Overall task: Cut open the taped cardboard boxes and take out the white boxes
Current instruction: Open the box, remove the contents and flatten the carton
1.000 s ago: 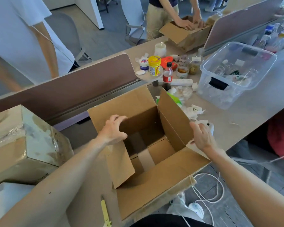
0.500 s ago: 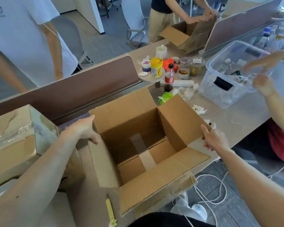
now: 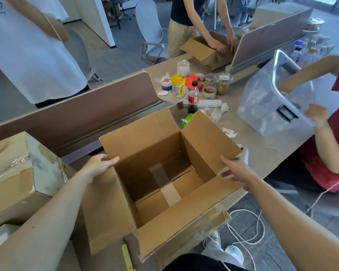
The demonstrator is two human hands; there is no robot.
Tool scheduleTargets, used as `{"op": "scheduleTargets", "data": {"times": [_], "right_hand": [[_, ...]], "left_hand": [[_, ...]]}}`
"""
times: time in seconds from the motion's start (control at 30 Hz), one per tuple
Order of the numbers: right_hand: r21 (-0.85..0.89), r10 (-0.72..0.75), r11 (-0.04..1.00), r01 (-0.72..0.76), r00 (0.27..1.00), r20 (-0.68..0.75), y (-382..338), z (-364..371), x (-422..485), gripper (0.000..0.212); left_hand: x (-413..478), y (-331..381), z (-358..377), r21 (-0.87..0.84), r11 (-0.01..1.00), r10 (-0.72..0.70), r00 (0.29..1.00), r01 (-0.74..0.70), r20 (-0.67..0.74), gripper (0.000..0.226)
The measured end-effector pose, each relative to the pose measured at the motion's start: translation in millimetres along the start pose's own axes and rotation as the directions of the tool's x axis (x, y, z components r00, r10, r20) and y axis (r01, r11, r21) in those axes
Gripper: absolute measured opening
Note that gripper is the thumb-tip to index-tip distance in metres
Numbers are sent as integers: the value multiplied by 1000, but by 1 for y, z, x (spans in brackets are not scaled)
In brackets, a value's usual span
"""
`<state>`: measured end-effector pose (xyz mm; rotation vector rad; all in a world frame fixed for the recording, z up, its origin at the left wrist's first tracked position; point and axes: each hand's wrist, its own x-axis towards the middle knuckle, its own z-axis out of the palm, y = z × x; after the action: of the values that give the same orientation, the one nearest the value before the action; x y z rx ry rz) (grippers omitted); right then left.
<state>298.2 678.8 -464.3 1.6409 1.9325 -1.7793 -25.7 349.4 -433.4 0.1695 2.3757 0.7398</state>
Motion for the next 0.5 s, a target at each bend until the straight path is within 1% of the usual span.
{"op": "scheduleTargets", "data": {"times": [0.07,0.13,0.17,0.2,0.3,0.43,0.5], "right_hand": [[-14,-22,1000,22,1000,-6,-2,5,0,56],[-43,-66,997,65,998,-12,-4,10,-2,58],[-51,-87,995,86,996,-13,-5,11,-1,56],[-67,-108,992,107,994,-12,-5,10,-2,55],[-134,-138,981,137,990,5,-12,1,-8,55],[-59,-144,988,146,989,30,-22,-20,-22,40],[-91,-152,984,153,988,25,-29,-27,-26,39]], "left_hand": [[3,1,2,-113,993,9,999,-13,-34,64],[0,8,3,-187,980,55,998,-62,-40,54],[-1,12,3,-212,973,81,996,-88,-44,52],[-1,16,3,-239,965,102,993,-112,-54,55],[-5,26,-2,-268,951,123,985,-152,-123,58],[-8,32,-15,-276,938,160,969,-209,-189,57],[-14,37,-22,-283,929,187,964,-237,-190,57]]}}
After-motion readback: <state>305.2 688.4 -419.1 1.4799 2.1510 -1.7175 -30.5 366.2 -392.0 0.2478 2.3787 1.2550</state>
